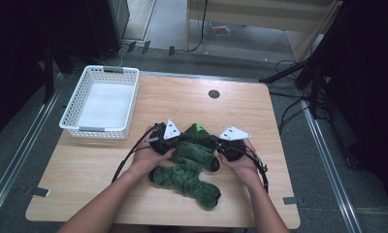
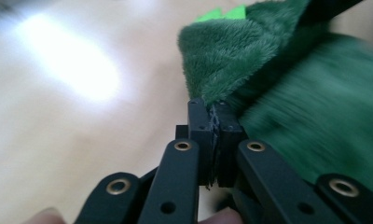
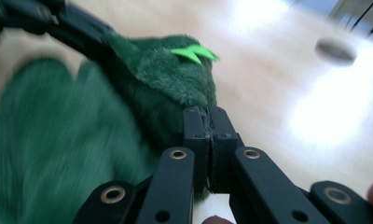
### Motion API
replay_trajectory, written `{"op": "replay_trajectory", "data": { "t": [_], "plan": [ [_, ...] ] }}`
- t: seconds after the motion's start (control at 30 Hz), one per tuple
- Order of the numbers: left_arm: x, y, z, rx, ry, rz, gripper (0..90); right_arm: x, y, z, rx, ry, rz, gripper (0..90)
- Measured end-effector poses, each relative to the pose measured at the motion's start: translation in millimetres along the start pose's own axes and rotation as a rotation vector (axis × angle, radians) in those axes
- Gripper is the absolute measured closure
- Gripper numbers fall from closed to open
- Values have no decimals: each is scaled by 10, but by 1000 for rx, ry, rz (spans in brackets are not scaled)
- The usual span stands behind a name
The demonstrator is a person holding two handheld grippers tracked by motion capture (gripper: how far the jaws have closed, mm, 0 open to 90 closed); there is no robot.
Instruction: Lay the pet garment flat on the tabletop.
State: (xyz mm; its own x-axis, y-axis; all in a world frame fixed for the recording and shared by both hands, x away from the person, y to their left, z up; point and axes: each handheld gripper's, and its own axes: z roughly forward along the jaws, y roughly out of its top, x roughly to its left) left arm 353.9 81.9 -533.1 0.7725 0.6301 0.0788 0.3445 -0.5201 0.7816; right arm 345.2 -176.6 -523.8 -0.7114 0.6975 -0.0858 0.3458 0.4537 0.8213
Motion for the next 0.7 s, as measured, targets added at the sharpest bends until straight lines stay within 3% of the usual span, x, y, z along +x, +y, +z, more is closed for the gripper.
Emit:
{"op": "replay_trajectory", "data": {
  "t": [0.03, 0.07, 0.1, 0.13, 0.2, 0.3, 0.33, 0.37, 0.4, 0.43, 0.47, 0.5, 0.53, 0.57, 0.6, 0.63, 0.67, 0.7],
  "plan": [
    [1, -47, 26, 15, -31, -15, 859, -6, -106, 7, 40, 33, 7, 862],
    [16, -57, 28, 18, -45, -42, 830, -5, -149, 12, 60, 50, 12, 835],
    [16, -57, 28, 18, -45, -42, 816, -5, -149, 12, 60, 50, 12, 835],
    [54, -59, 16, 16, -72, -73, 816, -7, -175, 9, 77, 68, 27, 781],
    [119, -59, -16, -3, -113, -125, 699, -48, -170, -61, 117, 103, 53, 643],
    [228, -71, -88, -65, -201, -193, 642, -86, -144, -127, 131, 124, 57, 573],
    [326, -79, -139, -102, -239, -244, 593, -143, -112, -206, 128, 159, 63, 549],
    [326, -79, -139, -102, -239, -244, 580, -143, -112, -206, 128, 159, 63, 549],
    [435, -78, -151, -143, -236, -336, 577, -197, -69, -273, 108, 187, 75, 553],
    [435, -78, -151, -143, -236, -336, 573, -197, -69, -273, 108, 187, 75, 553],
    [469, -70, -137, -149, -210, -376, 573, -236, -34, -289, 78, 194, 104, 573],
    [516, -50, -75, -144, -142, -452, 576, -293, 25, -279, 21, 175, 183, 653],
    [516, -50, -75, -144, -142, -452, 590, -293, 25, -279, 21, 175, 183, 653],
    [533, -44, -46, -138, -124, -476, 599, -347, 101, -200, -34, 136, 312, 715],
    [542, -28, 15, -120, -96, -530, 599, -347, 101, -200, -34, 136, 312, 715],
    [548, -16, 63, -107, -79, -565, 600, -367, 146, -119, -45, 91, 393, 724],
    [537, 6, 128, -99, -84, -616, 604, -385, 191, 42, -31, 44, 510, 729],
    [522, 22, 159, -89, -83, -627, 603, -383, 198, 102, -25, 38, 536, 724]
  ]
}}
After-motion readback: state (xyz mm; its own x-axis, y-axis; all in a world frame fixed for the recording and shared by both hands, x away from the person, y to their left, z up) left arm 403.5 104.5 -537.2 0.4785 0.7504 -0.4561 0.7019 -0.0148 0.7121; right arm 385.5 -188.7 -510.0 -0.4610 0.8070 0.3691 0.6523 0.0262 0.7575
